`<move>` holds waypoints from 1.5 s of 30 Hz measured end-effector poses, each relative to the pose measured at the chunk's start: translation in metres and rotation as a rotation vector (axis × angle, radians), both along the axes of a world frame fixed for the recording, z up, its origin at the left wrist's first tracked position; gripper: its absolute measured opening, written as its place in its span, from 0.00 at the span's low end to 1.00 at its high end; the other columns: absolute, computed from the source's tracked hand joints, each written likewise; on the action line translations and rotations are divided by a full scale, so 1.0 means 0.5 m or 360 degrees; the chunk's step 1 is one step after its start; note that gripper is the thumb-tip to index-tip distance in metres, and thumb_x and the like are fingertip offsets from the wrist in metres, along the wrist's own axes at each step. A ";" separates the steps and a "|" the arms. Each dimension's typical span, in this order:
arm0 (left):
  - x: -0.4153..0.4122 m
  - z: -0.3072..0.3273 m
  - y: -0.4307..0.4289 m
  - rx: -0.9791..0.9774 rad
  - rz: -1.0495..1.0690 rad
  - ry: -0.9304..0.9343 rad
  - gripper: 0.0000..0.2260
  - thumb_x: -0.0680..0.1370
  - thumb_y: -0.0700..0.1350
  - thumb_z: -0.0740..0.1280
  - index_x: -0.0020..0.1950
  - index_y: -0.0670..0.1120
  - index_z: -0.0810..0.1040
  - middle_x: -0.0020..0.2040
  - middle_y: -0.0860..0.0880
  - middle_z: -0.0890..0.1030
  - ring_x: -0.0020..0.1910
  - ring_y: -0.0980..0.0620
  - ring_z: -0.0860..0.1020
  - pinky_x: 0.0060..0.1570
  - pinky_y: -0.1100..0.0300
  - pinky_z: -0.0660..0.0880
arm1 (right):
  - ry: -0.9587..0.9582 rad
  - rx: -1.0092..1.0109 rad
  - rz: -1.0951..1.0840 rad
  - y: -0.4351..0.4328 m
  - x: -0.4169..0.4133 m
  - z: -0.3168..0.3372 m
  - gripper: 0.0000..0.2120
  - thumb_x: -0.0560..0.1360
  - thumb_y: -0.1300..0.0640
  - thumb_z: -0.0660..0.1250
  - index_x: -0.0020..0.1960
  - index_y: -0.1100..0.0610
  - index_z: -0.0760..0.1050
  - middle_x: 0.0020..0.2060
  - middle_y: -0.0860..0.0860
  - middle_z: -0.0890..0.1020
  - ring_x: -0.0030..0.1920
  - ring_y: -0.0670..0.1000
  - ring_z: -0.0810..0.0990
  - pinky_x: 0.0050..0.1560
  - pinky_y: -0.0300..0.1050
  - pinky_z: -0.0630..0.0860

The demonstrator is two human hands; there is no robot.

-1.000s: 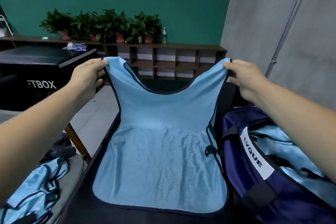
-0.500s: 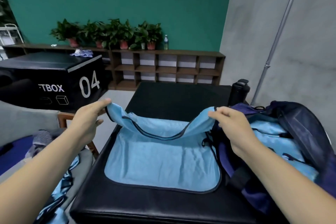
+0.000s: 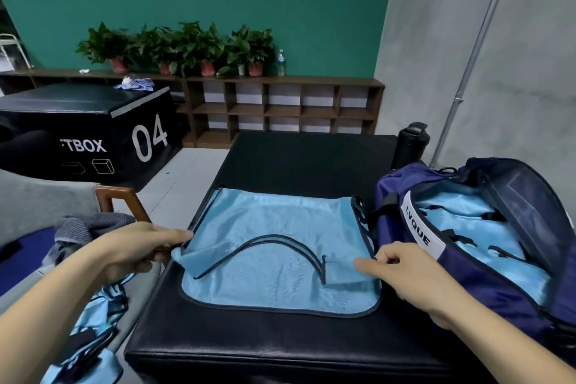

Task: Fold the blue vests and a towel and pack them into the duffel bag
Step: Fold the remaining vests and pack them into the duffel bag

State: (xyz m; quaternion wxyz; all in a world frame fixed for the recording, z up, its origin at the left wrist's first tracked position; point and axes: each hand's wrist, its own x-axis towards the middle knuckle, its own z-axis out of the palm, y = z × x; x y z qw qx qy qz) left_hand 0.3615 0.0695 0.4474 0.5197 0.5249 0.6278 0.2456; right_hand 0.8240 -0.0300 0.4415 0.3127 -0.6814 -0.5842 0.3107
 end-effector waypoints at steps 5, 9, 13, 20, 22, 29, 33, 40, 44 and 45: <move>-0.003 0.000 -0.009 -0.0130 -0.0312 0.0214 0.30 0.72 0.55 0.83 0.51 0.28 0.82 0.34 0.47 0.78 0.30 0.55 0.69 0.30 0.63 0.59 | -0.0448 -0.0103 0.0068 -0.007 0.009 -0.021 0.26 0.70 0.40 0.78 0.31 0.55 0.67 0.33 0.45 0.73 0.32 0.44 0.70 0.37 0.44 0.67; 0.005 -0.003 -0.007 -0.0141 -0.0382 0.0290 0.18 0.76 0.54 0.79 0.45 0.41 0.79 0.45 0.43 0.88 0.32 0.54 0.70 0.31 0.61 0.56 | -0.0802 -0.0188 0.0106 -0.008 -0.003 -0.022 0.26 0.73 0.38 0.75 0.33 0.58 0.72 0.38 0.49 0.78 0.35 0.47 0.76 0.37 0.41 0.72; 0.005 -0.024 0.026 0.0072 -0.0133 0.0381 0.16 0.75 0.53 0.80 0.44 0.44 0.79 0.36 0.46 0.83 0.29 0.54 0.69 0.30 0.61 0.57 | -0.1188 -0.0093 0.0090 -0.008 -0.020 -0.016 0.23 0.80 0.33 0.64 0.43 0.53 0.73 0.47 0.47 0.73 0.46 0.53 0.80 0.51 0.52 0.78; 0.043 -0.051 0.100 0.0489 0.0264 0.0681 0.17 0.74 0.59 0.79 0.47 0.47 0.82 0.39 0.46 0.84 0.35 0.49 0.76 0.34 0.57 0.69 | -0.1275 0.0184 0.0112 0.054 -0.048 -0.016 0.13 0.83 0.40 0.64 0.55 0.48 0.66 0.49 0.45 0.71 0.43 0.53 0.76 0.45 0.51 0.76; 0.067 -0.054 0.119 0.0558 0.0294 0.0743 0.17 0.75 0.59 0.78 0.47 0.45 0.83 0.42 0.44 0.85 0.39 0.47 0.79 0.37 0.55 0.72 | -0.1328 0.0170 0.0104 0.082 -0.047 -0.023 0.14 0.83 0.40 0.63 0.58 0.49 0.67 0.51 0.46 0.72 0.43 0.53 0.75 0.45 0.51 0.76; 0.104 -0.057 0.166 0.0210 0.0140 0.1129 0.18 0.77 0.56 0.75 0.41 0.42 0.77 0.36 0.46 0.78 0.35 0.47 0.75 0.33 0.57 0.67 | -0.1359 -0.0081 0.0126 0.146 -0.008 -0.033 0.11 0.82 0.47 0.65 0.54 0.52 0.66 0.46 0.50 0.78 0.45 0.56 0.80 0.45 0.52 0.80; 0.090 -0.037 0.175 -0.0101 -0.0048 0.1231 0.17 0.76 0.53 0.75 0.38 0.44 0.74 0.29 0.49 0.73 0.27 0.48 0.68 0.31 0.60 0.64 | -0.1301 -0.0198 0.0178 0.152 0.002 -0.030 0.12 0.78 0.49 0.68 0.54 0.51 0.66 0.43 0.48 0.79 0.42 0.52 0.80 0.44 0.53 0.80; 0.075 -0.061 0.194 0.0014 -0.0017 0.1333 0.14 0.71 0.52 0.78 0.39 0.42 0.80 0.36 0.47 0.78 0.35 0.47 0.73 0.34 0.57 0.68 | -0.1206 -0.0289 0.0267 0.123 -0.029 -0.020 0.16 0.76 0.56 0.67 0.61 0.52 0.65 0.41 0.50 0.79 0.37 0.52 0.79 0.34 0.48 0.71; 0.057 -0.086 0.213 0.0285 0.0151 0.1335 0.15 0.72 0.51 0.78 0.38 0.40 0.83 0.35 0.45 0.84 0.35 0.46 0.79 0.35 0.56 0.74 | -0.0963 -0.0319 0.0422 0.063 -0.085 -0.022 0.17 0.75 0.52 0.70 0.58 0.49 0.65 0.39 0.51 0.80 0.34 0.50 0.77 0.31 0.44 0.66; 0.056 -0.093 0.218 0.0381 0.0181 0.1336 0.13 0.73 0.51 0.77 0.41 0.41 0.85 0.37 0.45 0.85 0.37 0.47 0.81 0.37 0.55 0.77 | -0.0903 -0.0345 0.0481 0.044 -0.100 -0.022 0.17 0.75 0.50 0.71 0.57 0.48 0.66 0.39 0.51 0.81 0.32 0.48 0.76 0.29 0.42 0.66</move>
